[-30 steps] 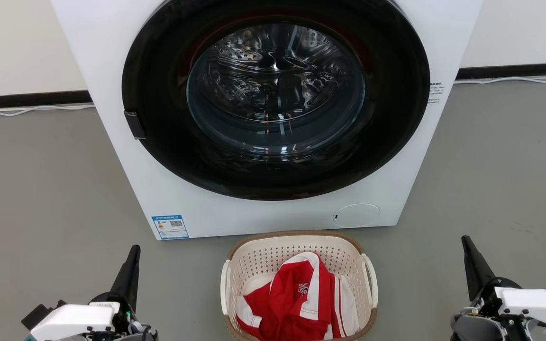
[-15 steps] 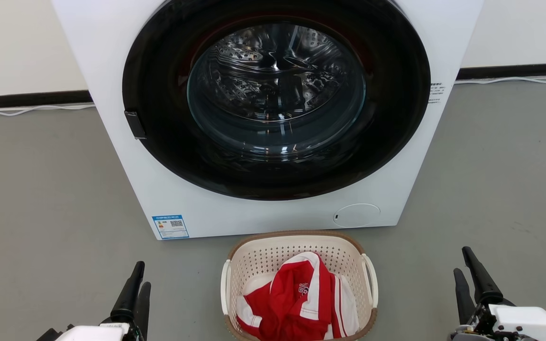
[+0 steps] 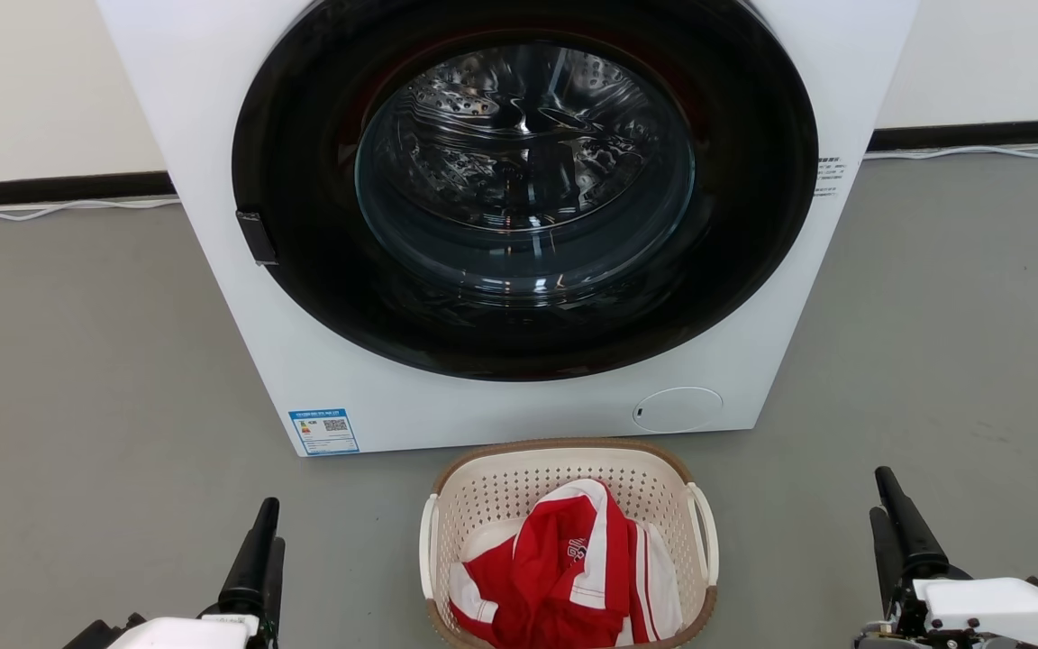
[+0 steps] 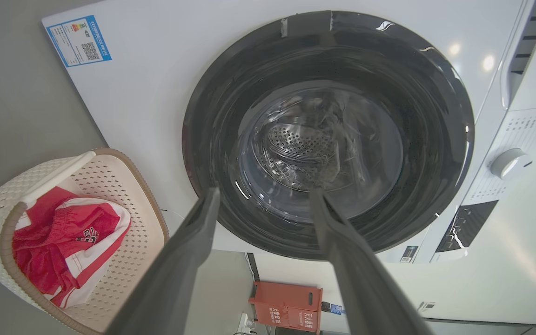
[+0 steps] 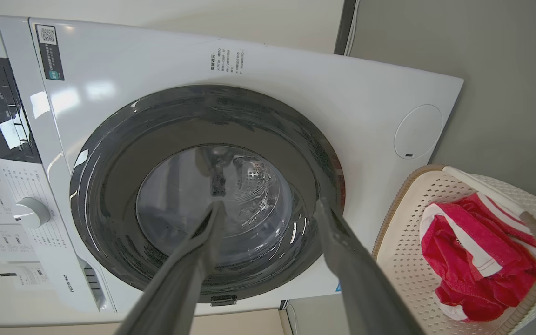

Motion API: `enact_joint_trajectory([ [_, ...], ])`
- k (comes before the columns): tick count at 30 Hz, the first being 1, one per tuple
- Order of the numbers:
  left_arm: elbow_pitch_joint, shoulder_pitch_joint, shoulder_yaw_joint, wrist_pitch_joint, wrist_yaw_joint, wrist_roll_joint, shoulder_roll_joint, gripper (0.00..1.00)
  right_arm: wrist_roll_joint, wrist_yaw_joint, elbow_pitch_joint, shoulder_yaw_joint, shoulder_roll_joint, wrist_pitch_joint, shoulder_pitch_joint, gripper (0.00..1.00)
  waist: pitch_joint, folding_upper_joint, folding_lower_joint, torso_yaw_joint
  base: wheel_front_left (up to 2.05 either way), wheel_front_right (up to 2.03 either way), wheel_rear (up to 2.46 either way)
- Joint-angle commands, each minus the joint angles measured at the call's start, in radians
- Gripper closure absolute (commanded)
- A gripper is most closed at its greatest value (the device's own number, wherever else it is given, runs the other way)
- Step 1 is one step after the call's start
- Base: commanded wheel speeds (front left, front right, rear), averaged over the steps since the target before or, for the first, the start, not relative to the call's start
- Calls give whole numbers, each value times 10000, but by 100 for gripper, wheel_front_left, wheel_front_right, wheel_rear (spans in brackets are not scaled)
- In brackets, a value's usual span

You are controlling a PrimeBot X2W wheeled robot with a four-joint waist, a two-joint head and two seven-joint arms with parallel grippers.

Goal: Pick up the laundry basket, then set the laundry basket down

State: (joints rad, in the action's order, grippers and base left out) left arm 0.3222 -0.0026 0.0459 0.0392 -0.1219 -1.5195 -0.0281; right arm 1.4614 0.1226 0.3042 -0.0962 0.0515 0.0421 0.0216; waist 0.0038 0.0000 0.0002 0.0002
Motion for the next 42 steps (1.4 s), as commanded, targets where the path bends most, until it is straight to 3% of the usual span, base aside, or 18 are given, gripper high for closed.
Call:
enact_joint_trajectory([
  [1,-253,-353,13,-71,15,214,-71,0,-276,20,-313,22,114,-145,262,0,2,0,-2,1,0,0,0],
  [30,-606,-429,-410,-936,601,3858,-115,0,-5398,38,-704,390,321,-996,315,0,54,0,-2,-58,0,0,0],
  [42,-696,-433,-588,-1264,858,5183,-132,0,-6990,45,-778,573,472,-1319,336,0,72,0,-2,-72,0,0,0],
])
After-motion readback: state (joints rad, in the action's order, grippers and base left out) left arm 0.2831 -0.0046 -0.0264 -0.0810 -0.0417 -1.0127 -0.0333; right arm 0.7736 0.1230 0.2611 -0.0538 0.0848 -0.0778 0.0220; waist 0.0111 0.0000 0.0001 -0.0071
